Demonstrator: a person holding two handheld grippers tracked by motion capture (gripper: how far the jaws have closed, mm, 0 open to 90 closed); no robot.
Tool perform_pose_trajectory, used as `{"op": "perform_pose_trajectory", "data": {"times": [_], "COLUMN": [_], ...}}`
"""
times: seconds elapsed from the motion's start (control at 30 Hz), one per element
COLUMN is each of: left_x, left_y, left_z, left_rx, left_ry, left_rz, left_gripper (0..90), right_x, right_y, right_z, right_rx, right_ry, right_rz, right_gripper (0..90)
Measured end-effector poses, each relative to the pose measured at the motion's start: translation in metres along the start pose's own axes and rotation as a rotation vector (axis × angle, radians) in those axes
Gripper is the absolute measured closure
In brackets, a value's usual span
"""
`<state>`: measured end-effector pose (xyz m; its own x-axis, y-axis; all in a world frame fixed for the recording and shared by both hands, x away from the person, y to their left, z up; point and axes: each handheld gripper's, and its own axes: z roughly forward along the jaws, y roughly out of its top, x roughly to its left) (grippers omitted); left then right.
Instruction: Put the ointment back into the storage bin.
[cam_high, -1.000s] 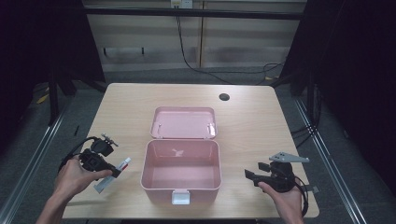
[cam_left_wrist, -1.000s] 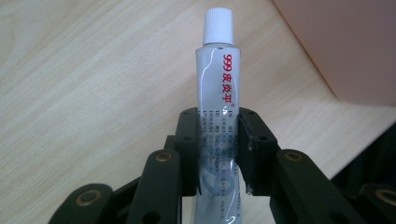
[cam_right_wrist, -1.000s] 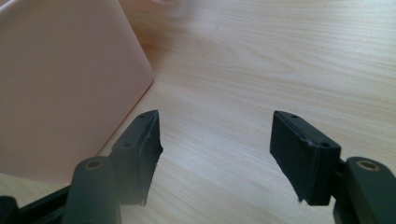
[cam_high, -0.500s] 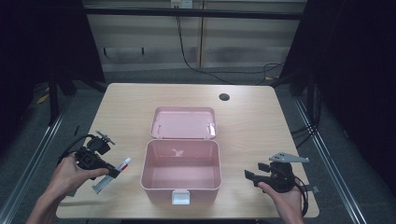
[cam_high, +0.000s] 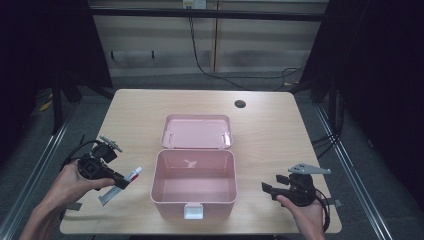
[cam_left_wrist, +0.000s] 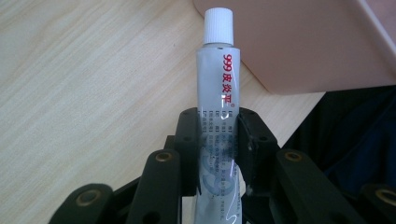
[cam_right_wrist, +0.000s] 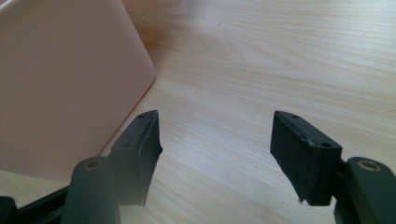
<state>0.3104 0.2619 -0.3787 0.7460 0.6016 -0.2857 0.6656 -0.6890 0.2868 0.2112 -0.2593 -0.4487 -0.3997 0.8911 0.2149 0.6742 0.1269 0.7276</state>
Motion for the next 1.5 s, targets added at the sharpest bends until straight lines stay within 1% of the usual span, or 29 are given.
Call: {"op": "perform_pose_trajectory", "data": {"times": [0.07,0.1,0.13,0.23,0.27,0.3,0.47,0.53,0.63,0.67,0.7,0.77,0.83,0.87,0.93,0.97,1.03,1.07,1.17,1.2,1.23,1.27,1.3,1.33,1.37,1.4,1.43,1.47,1.5], "left_x": [-0.003,-0.003,-0.004,-0.005,-0.007,-0.007,-0.012,-0.016,-0.018,-0.020,-0.020,-0.023,-0.027,-0.030,-0.032,-0.034,-0.038,-0.041,-0.044,-0.045,-0.047,-0.048,-0.049,-0.052,-0.052,-0.056,-0.056,-0.059,-0.059], "left_y": [0.001,0.001,0.002,0.004,0.006,0.006,0.011,0.012,0.014,0.015,0.015,0.017,0.019,0.022,0.024,0.026,0.028,0.031,0.034,0.037,0.038,0.040,0.041,0.043,0.043,0.046,0.046,0.049,0.049], "left_z": [-0.003,-0.003,-0.005,-0.009,-0.011,-0.011,-0.022,-0.027,-0.031,-0.034,-0.034,-0.038,-0.041,-0.044,-0.046,-0.046,-0.047,-0.046,-0.046,-0.047,-0.047,-0.048,-0.050,-0.051,-0.051,-0.052,-0.052,-0.052,-0.052], "left_rx": [-0.003,-0.003,-0.005,-0.008,-0.001,-0.001,-0.007,-0.014,-0.021,-0.024,-0.024,-0.020,-0.032,-0.029,-0.034,-0.025,-0.021,-0.009,-0.005,0.009,0.006,0.011,0.003,0.004,0.004,0.013,0.013,0.016,0.016], "left_ry": [-0.015,-0.015,-0.019,-0.014,-0.008,-0.008,0.009,0.000,0.005,0.000,0.000,0.004,-0.009,-0.004,-0.004,-0.005,-0.003,0.003,0.002,0.004,-0.001,0.003,0.002,-0.008,-0.008,-0.008,-0.008,-0.023,-0.023], "left_rz": [0.012,0.012,0.024,0.030,0.048,0.048,0.068,0.086,0.091,0.099,0.099,0.111,0.118,0.136,0.135,0.147,0.153,0.165,0.173,0.187,0.181,0.196,0.197,0.204,0.204,0.220,0.220,0.229,0.229], "left_gripper": [71.6,71.6,71.5,71.6,71.6,71.5,71.5,71.5,71.6,71.6,71.6,71.6,71.6,71.6,71.5,71.6,71.6,71.6,71.5,71.5,71.5,71.5,71.5,71.5,71.5,71.5,71.5,71.5,71.5], "right_x": [0.000,0.000,0.000,0.000,0.000,0.000,0.000,0.000,0.000,0.000,0.000,0.000,0.000,0.000,0.000,0.000,0.000,0.000,0.000,0.000,0.000,0.000,0.000,0.000,0.000,0.000,0.000,0.000,0.000], "right_y": [0.000,0.000,0.000,0.000,0.000,0.000,0.000,0.000,0.000,0.000,0.000,0.000,0.000,0.000,0.000,0.000,0.000,0.000,0.000,0.000,0.000,0.000,0.001,0.001,0.001,0.001,0.001,0.001,0.001], "right_z": [0.000,0.000,0.000,0.000,0.000,0.000,0.000,0.000,0.001,0.000,0.000,0.000,0.001,0.001,0.001,0.001,0.001,0.001,0.000,0.000,-0.001,0.000,0.000,0.000,0.000,-0.001,-0.001,-0.001,-0.001], "right_rx": [0.000,0.000,0.001,0.003,0.004,0.004,0.003,0.005,0.007,0.006,0.006,0.007,0.007,0.005,0.007,0.006,0.008,0.006,-0.002,-0.005,-0.009,-0.009,-0.010,-0.012,-0.012,-0.015,-0.015,-0.018,-0.018], "right_ry": [0.001,0.001,0.001,0.000,0.001,0.001,0.002,0.002,0.002,0.002,0.002,0.002,0.003,0.003,0.002,0.001,0.006,0.007,0.007,0.007,0.010,0.009,0.010,0.010,0.010,0.010,0.010,0.008,0.008], "right_rz": [-0.001,-0.001,0.001,0.002,0.002,0.002,0.001,0.003,0.002,0.003,0.003,0.003,0.002,0.003,0.005,0.007,0.008,0.005,0.006,0.004,0.003,0.003,0.004,0.003,0.003,0.004,0.004,0.005,0.005], "right_gripper": [32.9,32.9,32.8,32.8,32.8,32.8,32.7,32.6,32.6,32.5,32.5,32.2,31.8,31.5,31.3,30.8,30.8,30.3,28.9,28.4,27.5,26.9,26.2,25.7,25.7,25.1,25.1,24.3,24.3]}}
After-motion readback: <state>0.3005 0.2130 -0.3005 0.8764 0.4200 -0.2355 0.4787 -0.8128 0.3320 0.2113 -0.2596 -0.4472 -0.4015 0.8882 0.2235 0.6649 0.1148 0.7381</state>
